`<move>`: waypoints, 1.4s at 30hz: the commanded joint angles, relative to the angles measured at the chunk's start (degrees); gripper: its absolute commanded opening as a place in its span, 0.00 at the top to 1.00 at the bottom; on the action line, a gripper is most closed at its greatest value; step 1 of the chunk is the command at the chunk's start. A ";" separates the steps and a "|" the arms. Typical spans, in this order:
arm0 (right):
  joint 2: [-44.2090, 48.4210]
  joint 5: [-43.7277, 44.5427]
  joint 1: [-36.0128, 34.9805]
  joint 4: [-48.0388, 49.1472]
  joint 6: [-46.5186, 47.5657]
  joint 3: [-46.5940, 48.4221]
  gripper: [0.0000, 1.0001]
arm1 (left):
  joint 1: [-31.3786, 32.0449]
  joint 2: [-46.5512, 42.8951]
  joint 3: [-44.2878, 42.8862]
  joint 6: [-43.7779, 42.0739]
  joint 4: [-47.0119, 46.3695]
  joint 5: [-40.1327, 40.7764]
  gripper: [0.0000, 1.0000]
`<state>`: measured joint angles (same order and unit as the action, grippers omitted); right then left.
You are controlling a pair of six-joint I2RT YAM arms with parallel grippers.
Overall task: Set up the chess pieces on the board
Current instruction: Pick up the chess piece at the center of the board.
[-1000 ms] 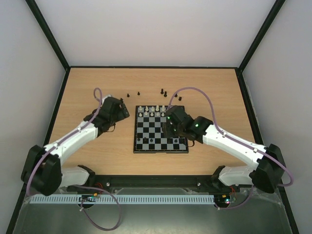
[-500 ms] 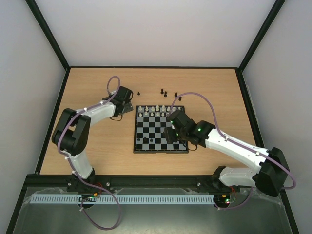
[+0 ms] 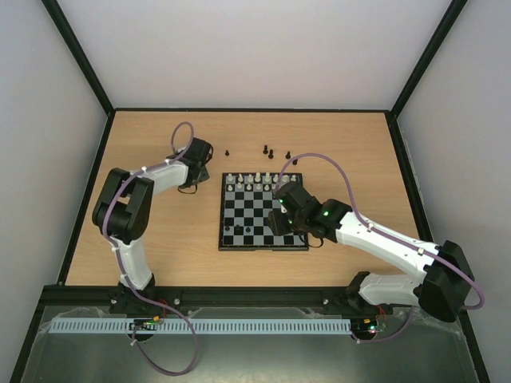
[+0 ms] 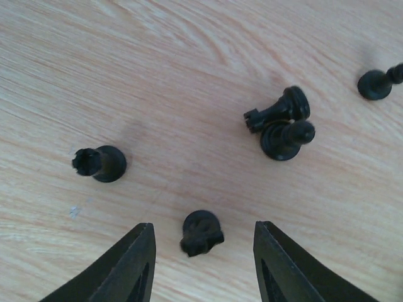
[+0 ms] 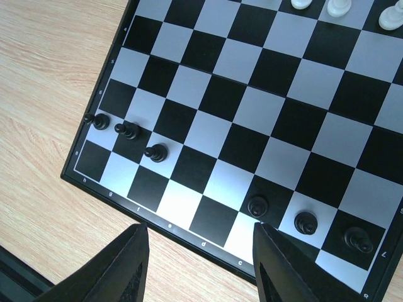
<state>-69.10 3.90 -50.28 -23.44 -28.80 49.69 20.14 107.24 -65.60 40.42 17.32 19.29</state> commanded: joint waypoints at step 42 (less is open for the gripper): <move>-2.58 1.55 -0.12 -0.73 0.52 -0.31 0.56 | 7.51 -10.70 7.88 -4.30 4.47 -5.95 0.82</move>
<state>-72.18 4.56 -50.28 -21.98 -28.49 49.67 23.27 102.24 -58.70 36.62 17.10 14.15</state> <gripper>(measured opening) 0.441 0.186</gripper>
